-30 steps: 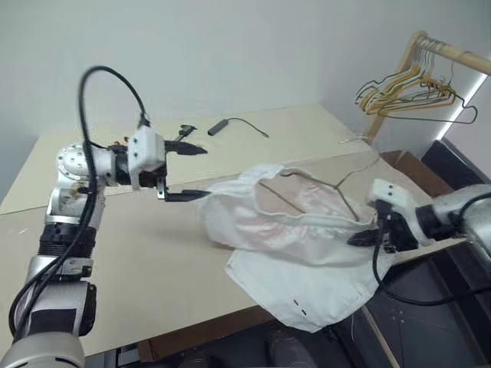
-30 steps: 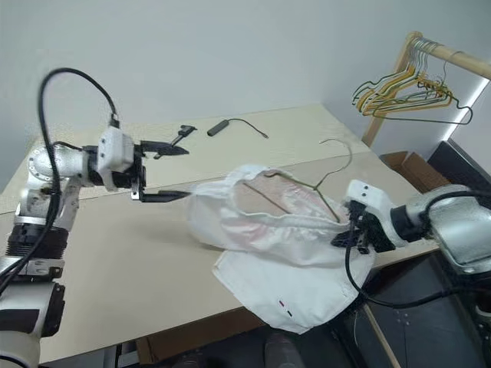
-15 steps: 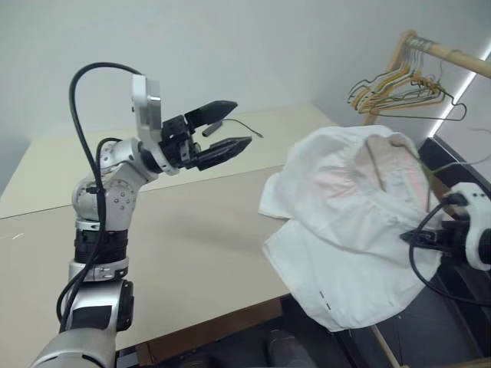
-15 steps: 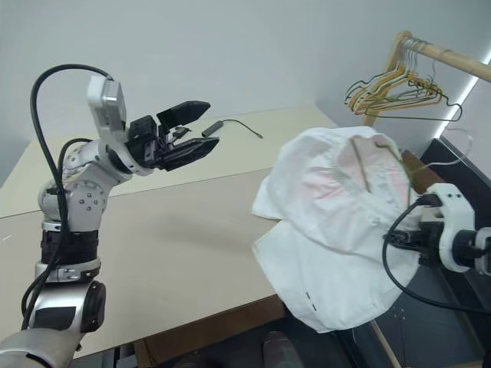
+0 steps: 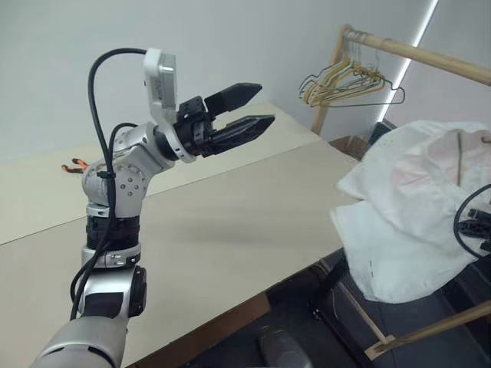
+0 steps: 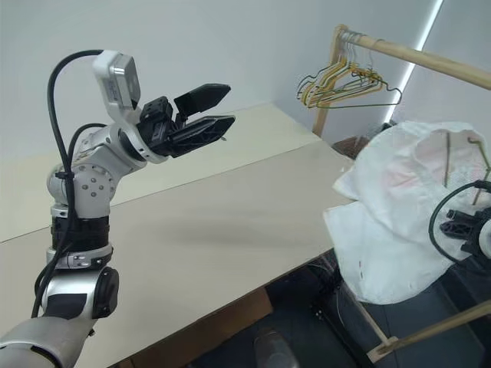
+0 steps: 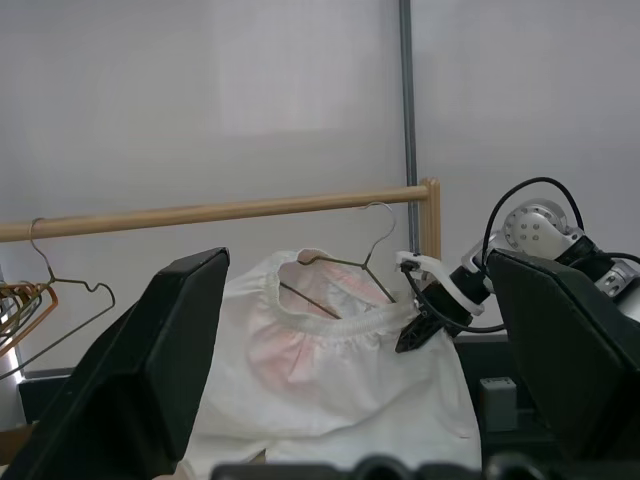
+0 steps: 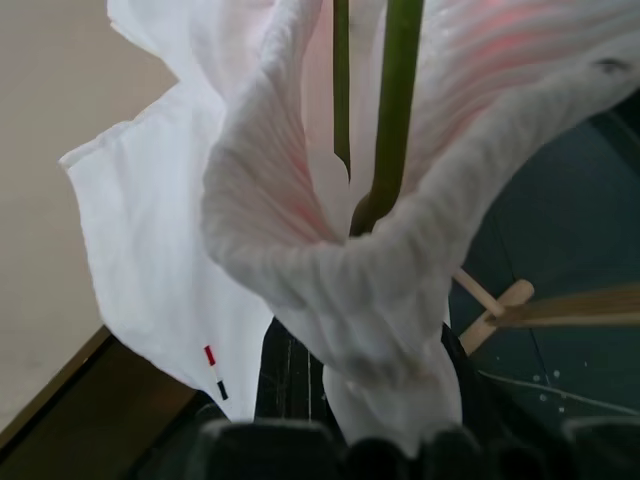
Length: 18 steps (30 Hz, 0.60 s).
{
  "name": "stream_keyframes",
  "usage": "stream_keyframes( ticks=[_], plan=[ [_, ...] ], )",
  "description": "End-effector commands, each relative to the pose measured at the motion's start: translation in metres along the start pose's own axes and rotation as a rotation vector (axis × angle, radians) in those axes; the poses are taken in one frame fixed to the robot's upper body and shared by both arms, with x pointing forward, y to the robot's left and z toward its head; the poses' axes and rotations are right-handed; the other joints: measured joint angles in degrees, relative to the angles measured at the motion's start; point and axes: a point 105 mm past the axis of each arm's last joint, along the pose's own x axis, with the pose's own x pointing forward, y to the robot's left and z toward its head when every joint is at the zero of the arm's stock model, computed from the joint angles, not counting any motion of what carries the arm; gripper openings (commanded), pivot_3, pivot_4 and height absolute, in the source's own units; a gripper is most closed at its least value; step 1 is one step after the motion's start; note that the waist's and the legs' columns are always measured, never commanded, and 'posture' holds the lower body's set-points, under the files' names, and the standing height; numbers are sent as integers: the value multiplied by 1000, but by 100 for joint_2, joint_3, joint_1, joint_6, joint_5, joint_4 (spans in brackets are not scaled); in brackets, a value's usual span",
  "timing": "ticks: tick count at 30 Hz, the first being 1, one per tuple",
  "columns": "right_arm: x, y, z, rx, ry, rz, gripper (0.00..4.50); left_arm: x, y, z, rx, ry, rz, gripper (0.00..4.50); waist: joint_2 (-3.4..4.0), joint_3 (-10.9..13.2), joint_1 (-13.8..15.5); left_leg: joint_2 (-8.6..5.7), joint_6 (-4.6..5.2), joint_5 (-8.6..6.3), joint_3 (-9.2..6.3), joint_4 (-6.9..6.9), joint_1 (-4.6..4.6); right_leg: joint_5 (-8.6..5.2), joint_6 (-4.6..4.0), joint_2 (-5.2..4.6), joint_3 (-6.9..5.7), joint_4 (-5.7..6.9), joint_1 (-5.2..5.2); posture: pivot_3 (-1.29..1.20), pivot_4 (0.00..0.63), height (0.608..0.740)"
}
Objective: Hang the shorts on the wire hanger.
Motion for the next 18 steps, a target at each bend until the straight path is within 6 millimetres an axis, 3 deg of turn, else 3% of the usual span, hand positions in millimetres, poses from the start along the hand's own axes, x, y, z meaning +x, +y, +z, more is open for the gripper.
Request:
stream_keyframes(
  ticks=[1,12,18],
  plan=[
    [-13,-3,24,24,-49,-28,0,-3,-4,8,34,-8,17,4461,12,3,-53,0,1,0,0,-1,4,1,1,0,1,-8,6,-386,0,740],
    [-27,-16,58,140,-60,-94,0,-11,-5,8,54,0,74,4461,29,11,-55,-4,18,-10,35,-28,30,19,30,-1,39,-57,28,-361,0,740],
    [-28,-34,73,253,-105,-109,0,-11,-6,6,59,6,73,4461,29,14,-29,-10,18,-10,61,-78,54,16,34,-2,65,-71,23,-364,0,740]
  ],
)
